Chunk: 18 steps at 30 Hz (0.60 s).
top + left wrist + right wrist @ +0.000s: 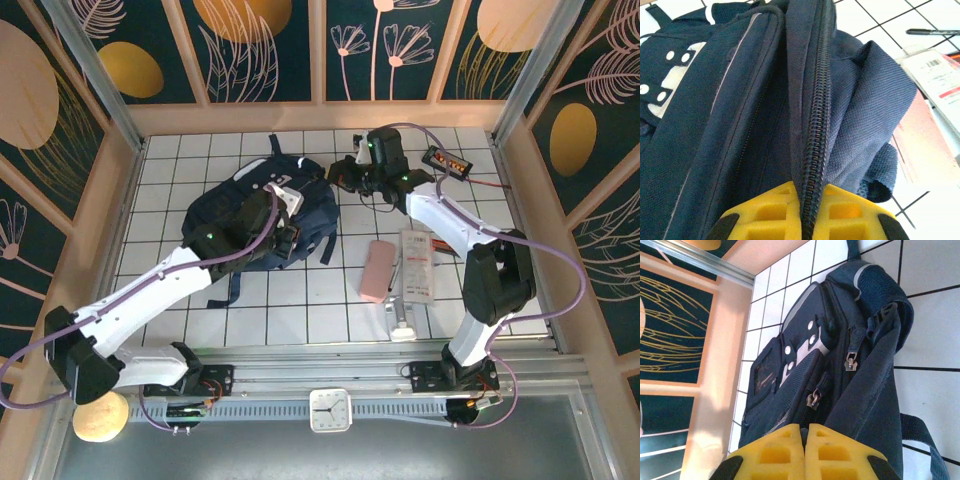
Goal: Pack the student bag
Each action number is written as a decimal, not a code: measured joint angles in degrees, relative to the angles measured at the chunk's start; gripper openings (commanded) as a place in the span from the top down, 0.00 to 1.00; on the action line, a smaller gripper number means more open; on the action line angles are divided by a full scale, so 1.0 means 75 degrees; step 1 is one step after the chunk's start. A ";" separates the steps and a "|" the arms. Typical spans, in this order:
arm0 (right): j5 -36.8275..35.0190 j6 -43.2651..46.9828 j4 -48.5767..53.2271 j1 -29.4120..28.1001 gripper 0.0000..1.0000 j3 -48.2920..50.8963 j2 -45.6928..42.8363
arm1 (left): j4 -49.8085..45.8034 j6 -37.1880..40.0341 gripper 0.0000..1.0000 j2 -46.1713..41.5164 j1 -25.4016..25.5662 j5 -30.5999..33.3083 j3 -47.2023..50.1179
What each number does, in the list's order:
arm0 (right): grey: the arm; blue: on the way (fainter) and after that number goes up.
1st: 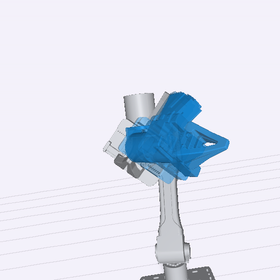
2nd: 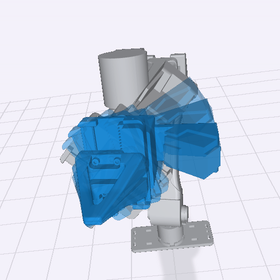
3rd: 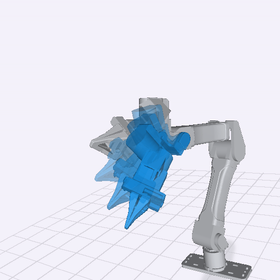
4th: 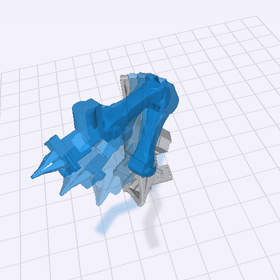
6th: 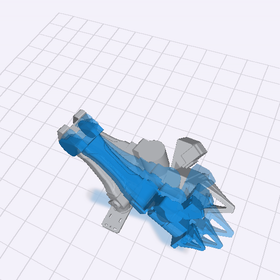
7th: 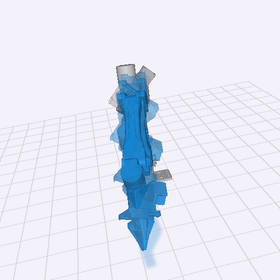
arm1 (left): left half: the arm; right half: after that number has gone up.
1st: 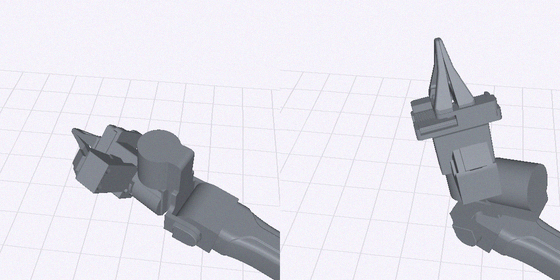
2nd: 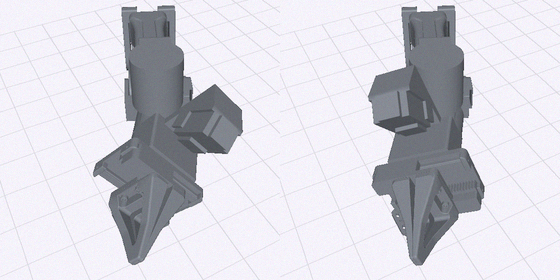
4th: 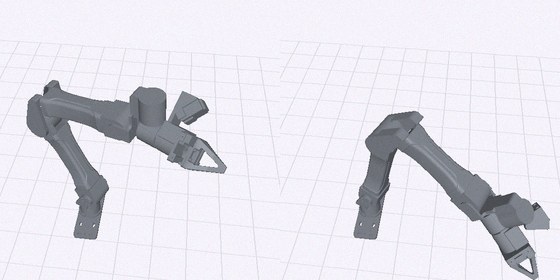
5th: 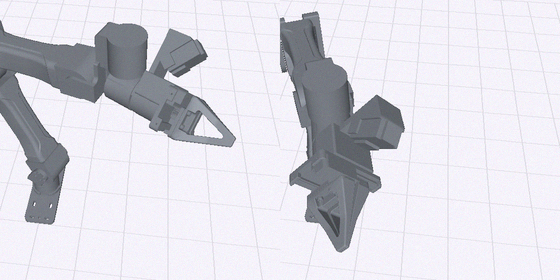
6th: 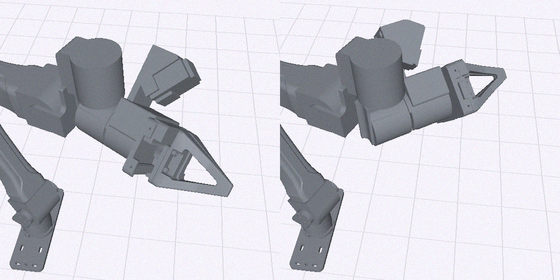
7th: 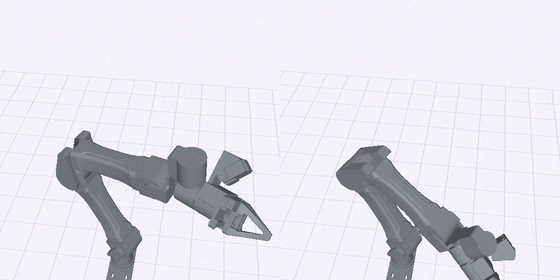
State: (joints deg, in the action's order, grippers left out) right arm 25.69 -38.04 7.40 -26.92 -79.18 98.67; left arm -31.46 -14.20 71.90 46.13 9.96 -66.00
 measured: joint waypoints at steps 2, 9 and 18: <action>0.0058 -0.0099 -0.0411 0.0108 1.00 0.0015 0.0219 | -0.0326 0.0105 1.00 -0.0096 0.0000 -0.0114 -0.0326; 0.0673 -0.1122 -0.2489 0.0839 1.00 -0.0052 0.2081 | -0.1276 0.0560 1.00 -0.0114 -0.0050 -0.0863 -0.2037; 0.1737 -0.1990 -0.3719 0.0653 1.00 -0.1483 0.3532 | -0.1250 0.0874 1.00 -0.0175 -0.0189 -0.0965 -0.2145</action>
State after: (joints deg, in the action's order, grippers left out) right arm 38.72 -52.97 -20.49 -22.02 -90.30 125.16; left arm -40.84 -7.64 70.59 44.71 2.72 -82.08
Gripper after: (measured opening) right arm 0.050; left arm 0.054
